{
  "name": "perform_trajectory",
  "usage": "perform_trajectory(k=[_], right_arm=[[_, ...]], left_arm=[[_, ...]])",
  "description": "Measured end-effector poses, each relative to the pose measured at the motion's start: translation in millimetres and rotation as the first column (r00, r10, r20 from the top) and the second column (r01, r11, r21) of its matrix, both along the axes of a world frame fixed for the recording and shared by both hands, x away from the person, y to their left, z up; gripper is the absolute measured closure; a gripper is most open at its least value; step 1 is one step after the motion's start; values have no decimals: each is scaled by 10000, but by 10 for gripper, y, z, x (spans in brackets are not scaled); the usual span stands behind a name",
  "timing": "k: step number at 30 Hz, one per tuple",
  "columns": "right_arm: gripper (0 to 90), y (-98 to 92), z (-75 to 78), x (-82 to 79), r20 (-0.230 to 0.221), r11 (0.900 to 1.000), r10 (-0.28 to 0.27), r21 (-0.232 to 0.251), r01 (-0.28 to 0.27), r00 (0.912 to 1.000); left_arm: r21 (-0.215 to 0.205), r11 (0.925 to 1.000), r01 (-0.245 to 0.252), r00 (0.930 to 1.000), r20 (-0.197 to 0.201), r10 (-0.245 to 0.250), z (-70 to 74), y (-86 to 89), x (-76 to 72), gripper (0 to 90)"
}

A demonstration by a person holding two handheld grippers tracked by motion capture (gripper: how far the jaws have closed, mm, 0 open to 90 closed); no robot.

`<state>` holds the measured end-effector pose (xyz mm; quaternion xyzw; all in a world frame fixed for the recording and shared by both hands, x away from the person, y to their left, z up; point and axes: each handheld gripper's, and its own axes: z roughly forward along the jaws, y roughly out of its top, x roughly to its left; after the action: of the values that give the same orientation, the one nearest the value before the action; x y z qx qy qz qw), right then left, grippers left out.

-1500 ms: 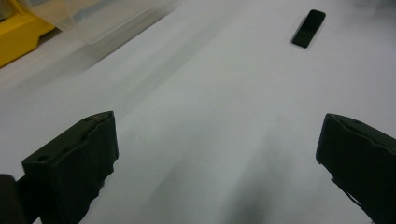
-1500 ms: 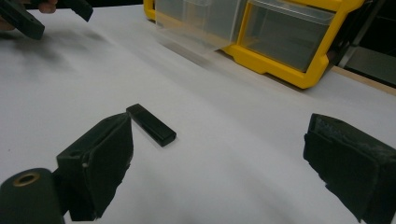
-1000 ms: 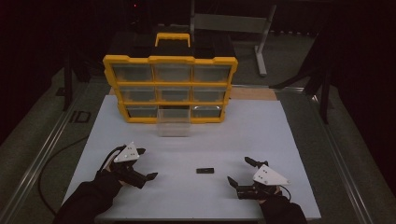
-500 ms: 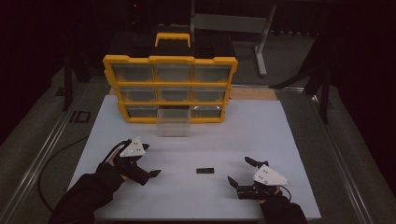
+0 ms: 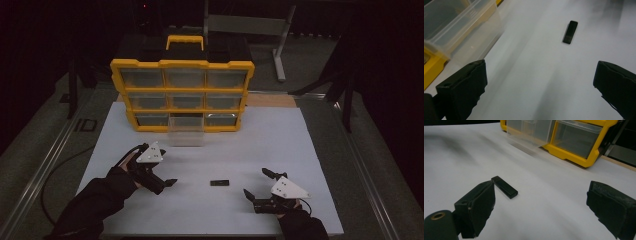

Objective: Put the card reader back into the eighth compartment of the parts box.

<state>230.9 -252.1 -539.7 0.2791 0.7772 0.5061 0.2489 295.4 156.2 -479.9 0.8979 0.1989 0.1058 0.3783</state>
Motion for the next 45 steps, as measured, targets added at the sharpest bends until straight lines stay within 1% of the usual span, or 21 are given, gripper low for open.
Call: perform_trajectory(k=[2,6,10,12,16,19,20,21,26,27,31,32,35,36,37,41,43,45], right_arm=[[85,1,0,0,-9,10000,-14,4,14,10000],[85,1,1,-1,-17,10000,-32,28,32,10000],[85,-3,3,-2,-6,10000,-22,25,22,10000],[85,-1,4,-5,-26,10000,-37,48,37,10000],[85,-5,2,-1,11,10000,13,-19,-13,10000],[85,-4,2,-2,6,10000,1,-17,-1,10000],[85,-4,1,-2,6,10000,8,-12,-8,10000],[85,-4,1,-2,4,10000,3,-13,-3,10000],[85,-1,1,-2,5,10000,17,-2,-17,10000],[86,-1,0,-1,11,10000,17,-16,-17,10000],[85,-2,1,-1,6,10000,11,-22,-11,10000],[85,0,0,-3,-8,10000,3,-11,-3,10000],[85,-1,0,-2,-14,10000,17,-10,-17,10000],[85,-2,0,-1,1,10000,17,-18,-17,10000],[86,-2,0,-1,2,10000,13,-22,-13,10000],[86,-1,0,-1,3,10000,22,-25,-22,10000],[85,-1,0,0,3,10000,21,-28,-21,10000],[85,0,0,-1,-1,10000,9,-21,-9,10000]], left_arm=[[31,9998,175,9998,29,-175,58,-54,19,3],[185,9992,352,9993,111,-354,115,-130,43,3],[299,9981,547,9984,119,-551,138,-208,64,3],[452,9971,616,9980,128,-622,142,-256,69,3],[580,9954,763,9970,73,-768,145,-331,83,3],[774,9933,853,9963,52,-859,146,-390,98,3],[873,9923,877,9961,32,-883,143,-415,100,3],[1022,9897,1006,9949,15,-1013,143,-435,107,3],[1338,9840,1174,9931,-136,-1166,118,-555,125,3],[1330,9832,1249,9922,-171,-1237,114,-575,129,3],[1597,9762,1468,9892,-292,-1439,109,-658,141,3],[1589,9757,1507,9885,-320,-1475,101,-680,142,3],[1754,9693,1722,9849,-467,-1665,97,-735,148,2],[1752,9690,1742,9845,-498,-1680,93,-755,148,3],[1823,9669,1786,9837,-520,-1720,93,-772,150,3],[1837,9644,1903,9812,-671,-1809,81,-842,162,3],[1948,9595,2036,9784,-756,-1923,79,-879,164,3],[2005,9571,2091,9773,-782,-1971,70,-921,162,3]])
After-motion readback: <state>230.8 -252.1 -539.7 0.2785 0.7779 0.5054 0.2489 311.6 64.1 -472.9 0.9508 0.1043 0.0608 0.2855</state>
